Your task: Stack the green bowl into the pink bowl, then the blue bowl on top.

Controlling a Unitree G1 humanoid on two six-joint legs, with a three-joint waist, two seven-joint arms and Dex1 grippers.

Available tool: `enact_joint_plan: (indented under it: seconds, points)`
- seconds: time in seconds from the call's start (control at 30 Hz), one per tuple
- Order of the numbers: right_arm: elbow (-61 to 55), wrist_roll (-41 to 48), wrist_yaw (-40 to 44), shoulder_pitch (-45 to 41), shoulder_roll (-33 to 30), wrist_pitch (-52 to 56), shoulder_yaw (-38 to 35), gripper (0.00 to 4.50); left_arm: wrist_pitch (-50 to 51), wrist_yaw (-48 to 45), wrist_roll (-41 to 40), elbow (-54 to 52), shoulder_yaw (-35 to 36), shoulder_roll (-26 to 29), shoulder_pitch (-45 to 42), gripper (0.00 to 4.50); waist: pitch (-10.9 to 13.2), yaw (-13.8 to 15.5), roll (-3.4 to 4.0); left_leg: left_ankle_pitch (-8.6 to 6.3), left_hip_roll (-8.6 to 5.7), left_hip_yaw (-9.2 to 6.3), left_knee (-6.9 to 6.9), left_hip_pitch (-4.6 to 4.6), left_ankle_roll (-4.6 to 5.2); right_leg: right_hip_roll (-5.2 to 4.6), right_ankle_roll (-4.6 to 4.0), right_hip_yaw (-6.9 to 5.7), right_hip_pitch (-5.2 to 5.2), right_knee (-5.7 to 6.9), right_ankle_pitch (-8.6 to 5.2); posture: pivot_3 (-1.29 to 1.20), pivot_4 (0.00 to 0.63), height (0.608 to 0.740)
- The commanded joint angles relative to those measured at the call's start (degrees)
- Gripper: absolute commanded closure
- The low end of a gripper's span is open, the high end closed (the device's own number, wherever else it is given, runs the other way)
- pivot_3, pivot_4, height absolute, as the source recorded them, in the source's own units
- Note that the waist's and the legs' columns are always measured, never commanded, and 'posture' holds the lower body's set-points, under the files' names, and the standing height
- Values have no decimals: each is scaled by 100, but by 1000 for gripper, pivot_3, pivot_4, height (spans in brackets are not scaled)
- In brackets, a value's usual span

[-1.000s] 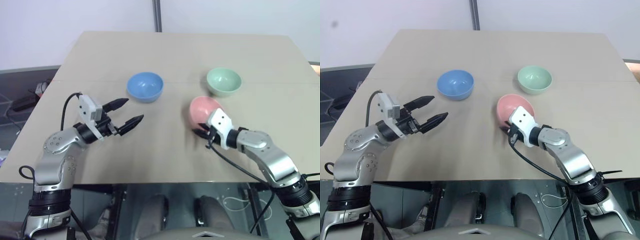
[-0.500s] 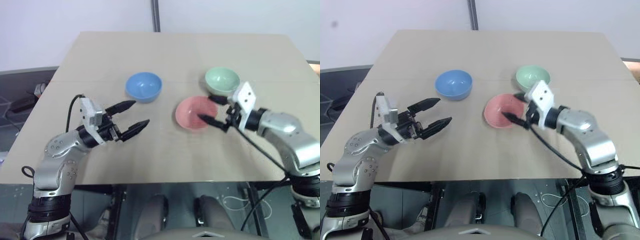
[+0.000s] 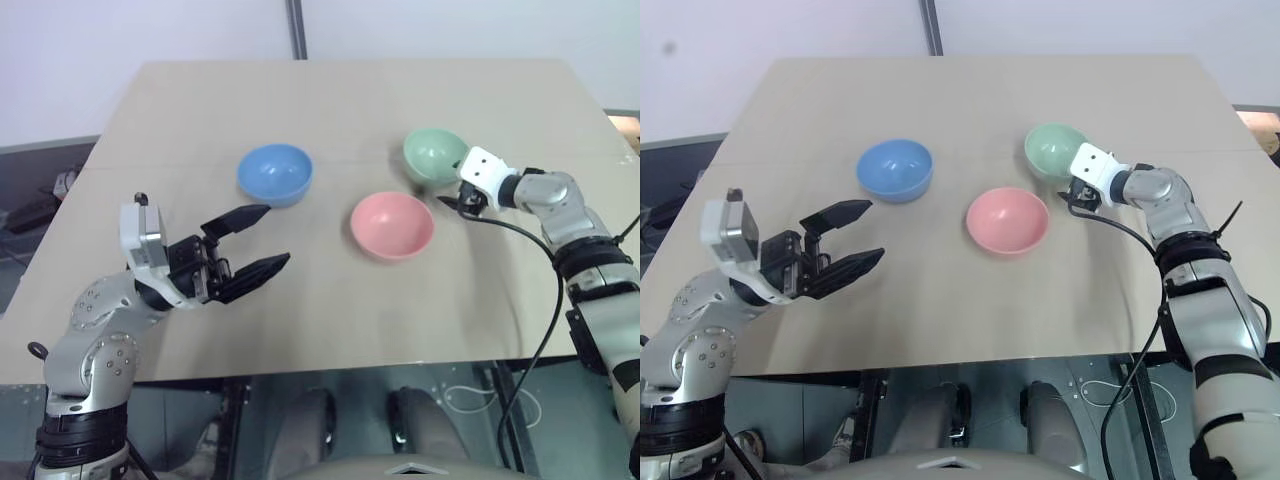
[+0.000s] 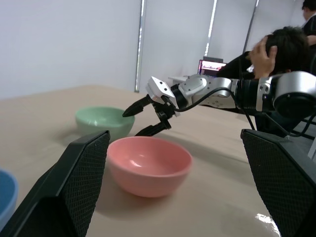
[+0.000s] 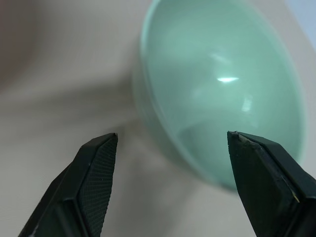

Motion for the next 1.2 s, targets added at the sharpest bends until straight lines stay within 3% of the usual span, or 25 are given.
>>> enact_joint_plan:
  seconds: [0.03, 0.2, 0.33, 0.43, 0.53, 0.6, 0.7, 0.8, 0.97, 1.07, 1.13, 1.2]
  points:
    - [460, -295, -174, -333, 69, -520, 51, 2006, -53, 169, -111, -425, 307, 27, 190, 0, 0, 4, 0, 0, 0, 0, -1, 1, -1, 0, 0, -1, -1, 4, 0, 0, 150, 740]
    - [653, -654, -378, -477, 92, -932, 161, 4326, -81, 305, -107, -615, 326, -42, 415, 0, 1, 17, 1, 0, -1, -1, 2, 4, -1, -3, -1, -1, 0, 17, 0, 0, 150, 740]
    - [432, -764, -458, -510, -65, -1186, 110, 4431, -109, 444, -14, -627, 240, -114, 429, 0, 2, 18, 2, 1, -2, -3, 3, 11, -2, -2, -2, -1, 0, 32, -1, 0, 150, 740]
    - [-216, -272, 88, -364, -221, -1079, -253, 4431, -184, 630, 224, -539, 147, -171, 357, 0, 3, 16, 6, 2, -2, -2, 3, 10, -3, -2, -2, -1, -2, 34, -1, 0, 150, 740]
    - [-2210, 774, 1203, 327, -486, -68, -648, 4431, -181, 919, 547, -422, 36, -201, 266, 0, 3, 35, 6, 1, -2, -4, 3, 6, -2, -3, -2, -1, -3, 35, -1, 0, 150, 740]
    - [-4309, 1589, 1736, 1117, -800, 1273, -820, 4431, -268, 1027, 749, -270, -4, -240, 174, 0, 3, 83, 7, -4, 0, -14, 2, 4, 7, -3, -2, -1, -3, 35, -1, 0, 150, 740]
    - [-6704, 2382, 1967, 2127, -1230, 2996, -905, 4431, -334, 1058, 925, 12, -84, -246, -34, 0, 2, 168, 10, -15, 3, -26, 1, -3, 25, -7, -2, -4, -5, 33, -1, 0, 150, 740]
    - [-7791, 2609, 1765, 2603, -1209, 3982, -743, 4431, -357, 1006, 1018, 274, -180, -221, -330, 0, 2, 165, 9, -16, 3, -27, 5, 0, 26, -8, -2, -2, -4, 36, -1, 0, 150, 740]
    - [-8017, 2292, 1373, 2715, -884, 4343, -397, 2521, -374, 980, 1221, 632, -289, -169, -764, 0, -1, 170, 4, -13, 0, -29, 28, 17, 25, -6, -8, -6, 5, 68, 2, 0, 150, 740]
    - [-8088, 2170, 980, 2662, -748, 4484, -575, 1194, -738, 1493, 2163, 904, -540, -121, -1072, 0, -1, 177, 5, -11, -1, -29, 33, 14, 22, -3, -8, -7, 3, 69, 3, 0, 150, 740]
    - [-8267, 2370, 857, 2685, -754, 4625, -901, 1007, -828, 1997, 3104, 1042, -837, 83, -1246, 0, -1, 188, 5, -11, -2, -29, 33, 12, 21, -1, -8, -10, 2, 67, 3, 0, 150, 740]
    - [-8532, 2734, 721, 2791, -693, 4829, -1337, 1007, -380, 2097, 3311, 1082, -1071, 262, -1545, 0, 1, 204, 2, -11, -6, -29, 32, 2, 21, 0, -8, -17, -3, 65, 3, 0, 150, 740]
